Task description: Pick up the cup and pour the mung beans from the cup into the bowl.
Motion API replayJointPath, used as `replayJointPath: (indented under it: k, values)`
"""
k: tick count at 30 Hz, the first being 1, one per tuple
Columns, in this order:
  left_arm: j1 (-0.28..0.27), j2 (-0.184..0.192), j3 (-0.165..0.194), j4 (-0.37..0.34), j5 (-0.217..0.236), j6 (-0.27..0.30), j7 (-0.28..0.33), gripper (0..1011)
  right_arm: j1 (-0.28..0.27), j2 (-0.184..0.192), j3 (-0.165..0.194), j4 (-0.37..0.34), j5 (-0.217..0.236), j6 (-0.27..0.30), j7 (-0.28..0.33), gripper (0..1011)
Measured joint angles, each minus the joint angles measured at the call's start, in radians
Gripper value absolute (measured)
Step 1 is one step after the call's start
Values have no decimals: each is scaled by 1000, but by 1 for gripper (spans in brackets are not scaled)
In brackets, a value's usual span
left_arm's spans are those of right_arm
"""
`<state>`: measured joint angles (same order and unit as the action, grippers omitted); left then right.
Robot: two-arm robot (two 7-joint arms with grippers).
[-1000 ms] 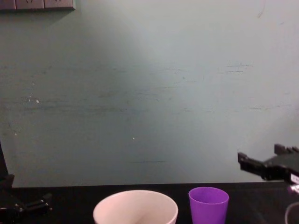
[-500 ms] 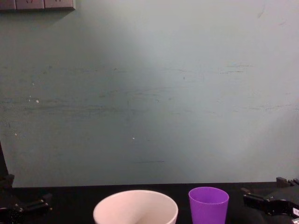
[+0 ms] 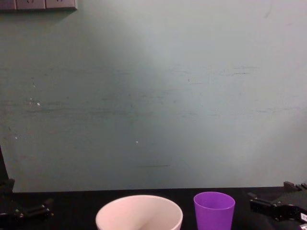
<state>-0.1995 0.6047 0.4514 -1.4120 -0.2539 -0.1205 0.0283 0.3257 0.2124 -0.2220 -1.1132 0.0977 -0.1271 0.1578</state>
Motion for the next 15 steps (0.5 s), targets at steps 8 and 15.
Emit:
replayJointPath:
  k: [8, 15]
  values:
    - [0, 0, 0, 0, 0, 0, 0, 1000, 1, 0, 0, 1, 1, -1, 1, 1002]
    - [0, 0, 0, 0, 0, 0, 0, 1000, 1, 1, 0, 1, 3, -2, 1, 1003]
